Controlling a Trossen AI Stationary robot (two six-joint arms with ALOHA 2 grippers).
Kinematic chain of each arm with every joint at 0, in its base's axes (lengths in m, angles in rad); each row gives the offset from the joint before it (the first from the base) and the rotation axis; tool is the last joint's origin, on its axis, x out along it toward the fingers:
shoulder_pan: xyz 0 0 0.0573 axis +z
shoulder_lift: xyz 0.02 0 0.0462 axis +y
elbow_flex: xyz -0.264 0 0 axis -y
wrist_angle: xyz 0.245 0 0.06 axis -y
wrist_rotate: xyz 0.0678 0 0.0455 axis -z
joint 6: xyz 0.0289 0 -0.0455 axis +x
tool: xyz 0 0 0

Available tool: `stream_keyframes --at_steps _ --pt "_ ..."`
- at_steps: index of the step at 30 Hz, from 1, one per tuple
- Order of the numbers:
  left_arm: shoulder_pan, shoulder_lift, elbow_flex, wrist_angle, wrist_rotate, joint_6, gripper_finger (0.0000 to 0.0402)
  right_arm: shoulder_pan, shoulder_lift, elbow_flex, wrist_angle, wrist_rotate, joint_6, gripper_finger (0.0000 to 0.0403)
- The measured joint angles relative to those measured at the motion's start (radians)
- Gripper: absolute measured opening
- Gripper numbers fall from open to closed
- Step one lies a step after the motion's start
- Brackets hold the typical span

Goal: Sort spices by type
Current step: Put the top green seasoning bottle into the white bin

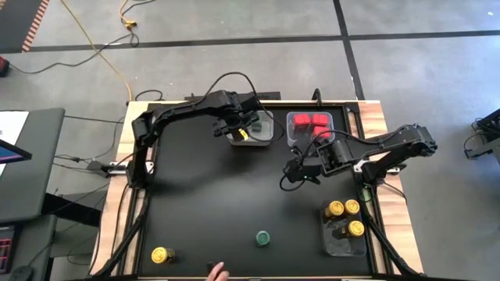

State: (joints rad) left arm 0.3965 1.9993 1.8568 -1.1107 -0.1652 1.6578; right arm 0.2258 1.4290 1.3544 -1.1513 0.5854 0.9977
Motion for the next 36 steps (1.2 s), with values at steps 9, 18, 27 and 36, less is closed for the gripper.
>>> stream_keyframes --at_steps 9,18,27,36 --pt "0.018 -0.001 0.0 0.007 0.018 0.108 0.0194 -0.007 0.0 0.0 -0.001 0.005 -0.038 0.0375" --pt "0.016 0.065 -0.002 0.006 0.01 0.113 0.0194 -0.006 0.0 0.0 -0.014 0.022 -0.041 0.0375" --pt "0.019 0.072 -0.002 0.04 0.026 0.146 0.0194 -0.006 0.0 0.0 -0.024 0.023 -0.045 0.0375" --pt "0.015 0.08 -0.002 0.052 0.056 0.126 0.0198 -0.012 0.0 0.0 -0.025 0.029 -0.064 0.0375"
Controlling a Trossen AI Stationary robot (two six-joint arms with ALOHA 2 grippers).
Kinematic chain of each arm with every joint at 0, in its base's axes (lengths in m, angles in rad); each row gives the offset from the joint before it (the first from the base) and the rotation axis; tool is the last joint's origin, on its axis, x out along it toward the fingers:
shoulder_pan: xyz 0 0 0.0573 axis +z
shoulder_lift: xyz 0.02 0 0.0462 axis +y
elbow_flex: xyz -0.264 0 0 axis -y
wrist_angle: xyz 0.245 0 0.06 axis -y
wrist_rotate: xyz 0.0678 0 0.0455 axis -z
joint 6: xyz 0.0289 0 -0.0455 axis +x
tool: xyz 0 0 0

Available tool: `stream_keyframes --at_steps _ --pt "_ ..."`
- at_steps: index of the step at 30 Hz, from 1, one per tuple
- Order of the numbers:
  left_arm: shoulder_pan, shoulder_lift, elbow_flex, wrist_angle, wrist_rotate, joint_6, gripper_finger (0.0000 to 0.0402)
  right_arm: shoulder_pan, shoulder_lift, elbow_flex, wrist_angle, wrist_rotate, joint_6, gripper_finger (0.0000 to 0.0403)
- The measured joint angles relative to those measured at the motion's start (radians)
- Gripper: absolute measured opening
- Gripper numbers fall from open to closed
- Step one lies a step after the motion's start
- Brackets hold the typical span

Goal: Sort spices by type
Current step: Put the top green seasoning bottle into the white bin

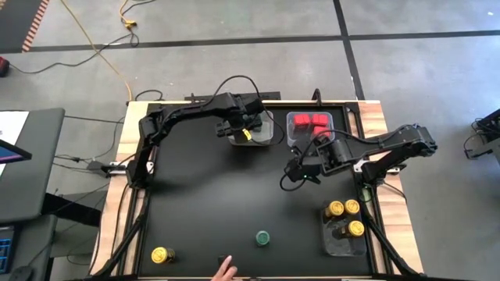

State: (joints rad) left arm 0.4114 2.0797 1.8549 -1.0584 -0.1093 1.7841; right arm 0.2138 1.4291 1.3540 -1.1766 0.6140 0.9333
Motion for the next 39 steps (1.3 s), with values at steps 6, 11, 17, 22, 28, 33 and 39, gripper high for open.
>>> stream_keyframes --at_steps 6,11,17,22,28,33,39 --pt "0.003 0.0 0.0 0.005 0.04 -0.014 0.0227 -0.008 0.0 0.0 -0.003 0.003 -0.001 0.0375" --pt "0.004 0.0 0.0 0.004 0.047 -0.018 0.0216 -0.008 0.0 0.0 -0.016 0.003 -0.001 0.0375" --pt "0.005 0.0 0.0 0.004 0.048 -0.019 0.0212 -0.008 0.0 -0.001 -0.02 0.006 -0.001 0.0375" --pt "0.005 0.0 0.0 0.011 0.045 -0.019 0.0216 -0.008 0.0 -0.001 -0.021 0.011 -0.003 0.0375" --pt "0.005 0.0 0.0 0.035 0.0 -0.02 0.0216 -0.008 0.0 -0.001 -0.021 0.012 -0.003 0.0375" --pt "0.005 0.0 0.0 0.036 -0.005 -0.02 0.0217 -0.008 0.0 -0.001 -0.023 0.012 -0.003 0.0375" --pt "0.004 0.0 0.0 0.037 -0.005 -0.046 0.0218 -0.008 0.0 -0.001 -0.028 0.012 -0.002 0.0375"
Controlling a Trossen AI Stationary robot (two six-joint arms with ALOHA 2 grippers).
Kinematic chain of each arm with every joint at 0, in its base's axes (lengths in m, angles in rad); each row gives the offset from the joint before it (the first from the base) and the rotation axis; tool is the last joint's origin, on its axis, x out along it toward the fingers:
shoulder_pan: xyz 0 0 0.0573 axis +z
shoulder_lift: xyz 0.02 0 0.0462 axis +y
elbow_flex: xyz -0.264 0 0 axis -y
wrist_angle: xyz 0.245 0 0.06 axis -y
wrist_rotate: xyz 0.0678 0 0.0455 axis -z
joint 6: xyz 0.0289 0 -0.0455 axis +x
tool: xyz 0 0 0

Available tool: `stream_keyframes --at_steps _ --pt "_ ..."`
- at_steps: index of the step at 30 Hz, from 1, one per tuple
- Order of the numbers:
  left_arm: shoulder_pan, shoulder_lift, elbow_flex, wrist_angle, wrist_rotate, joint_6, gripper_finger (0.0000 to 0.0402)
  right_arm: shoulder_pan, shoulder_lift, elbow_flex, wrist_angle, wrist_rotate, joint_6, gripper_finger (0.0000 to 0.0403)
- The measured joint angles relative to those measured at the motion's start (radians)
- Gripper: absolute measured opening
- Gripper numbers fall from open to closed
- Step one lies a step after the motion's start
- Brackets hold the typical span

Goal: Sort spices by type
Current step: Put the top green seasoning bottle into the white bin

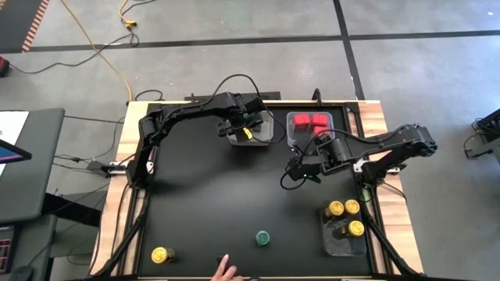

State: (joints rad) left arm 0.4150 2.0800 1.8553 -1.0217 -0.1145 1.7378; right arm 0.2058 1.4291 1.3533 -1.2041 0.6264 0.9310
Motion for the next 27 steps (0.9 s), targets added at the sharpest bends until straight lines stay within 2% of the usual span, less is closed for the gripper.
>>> stream_keyframes --at_steps 21,27 --pt "-0.01 0.0 0.0 0.01 -0.003 0.008 0.0218 0.0 0.0 0.0 0.0 0.002 -0.013 0.0375" --pt "-0.01 0.0 0.0 0.006 -0.003 -0.082 0.0218 0.0 0.0 0.0 0.0 0.002 -0.016 0.0375"
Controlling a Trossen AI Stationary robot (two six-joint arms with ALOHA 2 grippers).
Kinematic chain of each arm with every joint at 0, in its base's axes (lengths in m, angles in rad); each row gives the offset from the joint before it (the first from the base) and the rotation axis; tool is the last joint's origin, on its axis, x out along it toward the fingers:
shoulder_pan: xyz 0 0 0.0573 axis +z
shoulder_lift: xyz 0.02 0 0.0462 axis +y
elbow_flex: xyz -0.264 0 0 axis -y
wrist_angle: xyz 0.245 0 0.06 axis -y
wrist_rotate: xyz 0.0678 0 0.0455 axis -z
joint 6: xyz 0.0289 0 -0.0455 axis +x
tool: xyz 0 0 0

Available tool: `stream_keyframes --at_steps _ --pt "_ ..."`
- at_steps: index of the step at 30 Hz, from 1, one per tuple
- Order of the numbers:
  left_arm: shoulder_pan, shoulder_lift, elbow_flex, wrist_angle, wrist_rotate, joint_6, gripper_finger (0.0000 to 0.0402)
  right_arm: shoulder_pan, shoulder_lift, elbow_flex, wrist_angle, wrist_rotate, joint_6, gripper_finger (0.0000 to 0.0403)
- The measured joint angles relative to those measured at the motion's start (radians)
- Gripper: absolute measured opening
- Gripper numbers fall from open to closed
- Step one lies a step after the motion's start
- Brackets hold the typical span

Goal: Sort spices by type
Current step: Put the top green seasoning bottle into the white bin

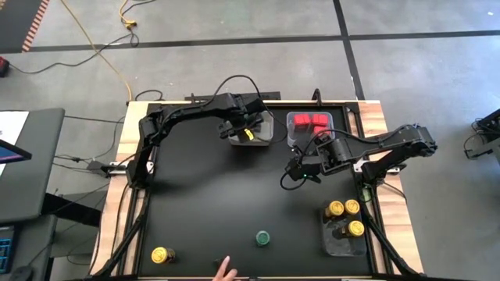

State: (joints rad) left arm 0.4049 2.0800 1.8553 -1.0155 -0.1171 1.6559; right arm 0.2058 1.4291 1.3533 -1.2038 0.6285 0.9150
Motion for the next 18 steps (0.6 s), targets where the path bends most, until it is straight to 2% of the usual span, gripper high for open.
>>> stream_keyframes --at_steps 4,9,18 --pt "0.0 0.0 0.0 0.023 0.0 -0.05 0.0218 0.0 0.0 0.0 0.0 0.0 0.0 0.0375" --pt "-0.001 0.0 0.0 0.024 0.0 0.092 0.0218 0.0 0.0 0.0 0.0 0.0 -0.004 0.0375" --pt "0.0 0.0 0.0 0.032 -0.006 0.131 0.0218 0.0 0.0 0.0 0.0 0.0 -0.007 0.0375"
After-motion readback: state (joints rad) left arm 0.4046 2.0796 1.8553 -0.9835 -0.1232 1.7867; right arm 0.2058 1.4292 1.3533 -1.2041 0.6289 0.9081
